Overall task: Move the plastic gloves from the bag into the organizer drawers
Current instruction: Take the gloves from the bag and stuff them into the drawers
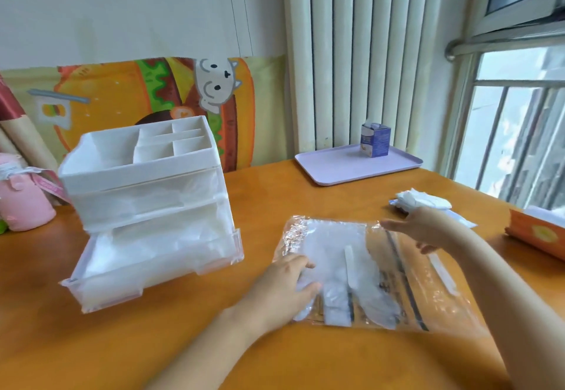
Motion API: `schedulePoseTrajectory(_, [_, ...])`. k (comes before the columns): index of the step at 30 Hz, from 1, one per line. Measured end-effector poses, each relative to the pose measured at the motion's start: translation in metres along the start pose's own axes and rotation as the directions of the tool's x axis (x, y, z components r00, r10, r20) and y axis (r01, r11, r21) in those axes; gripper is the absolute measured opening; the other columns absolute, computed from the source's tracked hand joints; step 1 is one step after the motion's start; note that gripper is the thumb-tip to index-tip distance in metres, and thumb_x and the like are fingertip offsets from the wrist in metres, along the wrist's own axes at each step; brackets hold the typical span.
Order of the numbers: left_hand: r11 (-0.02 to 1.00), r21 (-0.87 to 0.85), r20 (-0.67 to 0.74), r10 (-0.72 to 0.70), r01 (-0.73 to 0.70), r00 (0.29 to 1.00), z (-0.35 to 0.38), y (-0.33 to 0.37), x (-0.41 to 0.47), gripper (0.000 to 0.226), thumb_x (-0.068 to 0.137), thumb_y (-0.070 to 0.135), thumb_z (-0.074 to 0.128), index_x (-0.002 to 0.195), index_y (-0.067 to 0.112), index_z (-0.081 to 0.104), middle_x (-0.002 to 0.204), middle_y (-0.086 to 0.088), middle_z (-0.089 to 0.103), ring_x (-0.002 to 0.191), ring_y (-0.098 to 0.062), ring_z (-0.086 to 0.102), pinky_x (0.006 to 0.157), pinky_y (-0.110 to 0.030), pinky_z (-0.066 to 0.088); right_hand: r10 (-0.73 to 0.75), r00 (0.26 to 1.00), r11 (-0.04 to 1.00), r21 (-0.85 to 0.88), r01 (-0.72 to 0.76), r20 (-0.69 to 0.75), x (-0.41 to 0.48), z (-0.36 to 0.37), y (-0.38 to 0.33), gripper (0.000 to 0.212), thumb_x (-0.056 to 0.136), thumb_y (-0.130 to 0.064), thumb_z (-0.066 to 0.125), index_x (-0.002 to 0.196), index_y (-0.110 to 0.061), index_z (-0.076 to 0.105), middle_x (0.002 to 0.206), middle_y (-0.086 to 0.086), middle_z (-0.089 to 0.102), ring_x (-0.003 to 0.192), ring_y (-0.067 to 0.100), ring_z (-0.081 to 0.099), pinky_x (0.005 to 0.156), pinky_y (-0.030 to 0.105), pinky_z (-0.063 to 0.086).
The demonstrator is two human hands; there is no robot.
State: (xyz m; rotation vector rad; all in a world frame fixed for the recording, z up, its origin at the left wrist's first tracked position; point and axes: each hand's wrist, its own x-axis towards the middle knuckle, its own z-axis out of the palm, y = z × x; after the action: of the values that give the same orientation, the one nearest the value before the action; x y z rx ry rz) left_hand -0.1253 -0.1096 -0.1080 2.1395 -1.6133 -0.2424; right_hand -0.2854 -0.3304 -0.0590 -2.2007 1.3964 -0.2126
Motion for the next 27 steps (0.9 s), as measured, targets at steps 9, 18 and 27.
schedulePoseTrajectory(9, [0.986,0.124,0.063,-0.122,0.114,0.990,0.017,-0.021,-0.004,0.065,0.100,0.053,0.029,0.155,0.024,0.010,0.161,0.011,0.002,0.146,-0.003,-0.004,0.116,-0.022,-0.004,-0.272,0.920,0.877,0.467,0.115,0.283,-0.004,0.021,0.004,0.035,0.099,-0.012,0.041,0.095,-0.012,0.075,0.107,0.008,0.071,0.093,0.021,0.062,0.084,0.032,0.046])
schedulePoseTrajectory(18, [0.974,0.169,0.069,-0.162,0.149,0.984,0.014,-0.023,-0.008,0.059,0.103,0.047,0.021,0.155,0.025,0.002,0.161,0.011,-0.006,0.146,-0.003,-0.010,0.112,-0.019,-0.010,-0.577,0.719,0.757,-0.077,0.649,0.386,-0.002,0.048,0.006,0.048,0.098,-0.030,0.051,0.137,-0.053,0.037,0.147,-0.028,0.025,0.131,-0.003,0.031,0.112,0.023,0.018])
schedulePoseTrajectory(27, [0.974,0.132,0.066,-0.193,0.183,0.979,0.015,-0.024,-0.008,0.059,0.101,0.050,0.009,0.154,0.026,0.003,0.160,0.012,-0.006,0.145,-0.001,-0.010,0.113,-0.020,-0.011,-0.498,0.804,0.848,-0.007,0.529,0.325,0.020,0.062,0.003,0.036,0.094,-0.020,0.057,0.128,-0.027,0.052,0.128,-0.015,0.056,0.112,0.003,0.054,0.107,0.032,0.036])
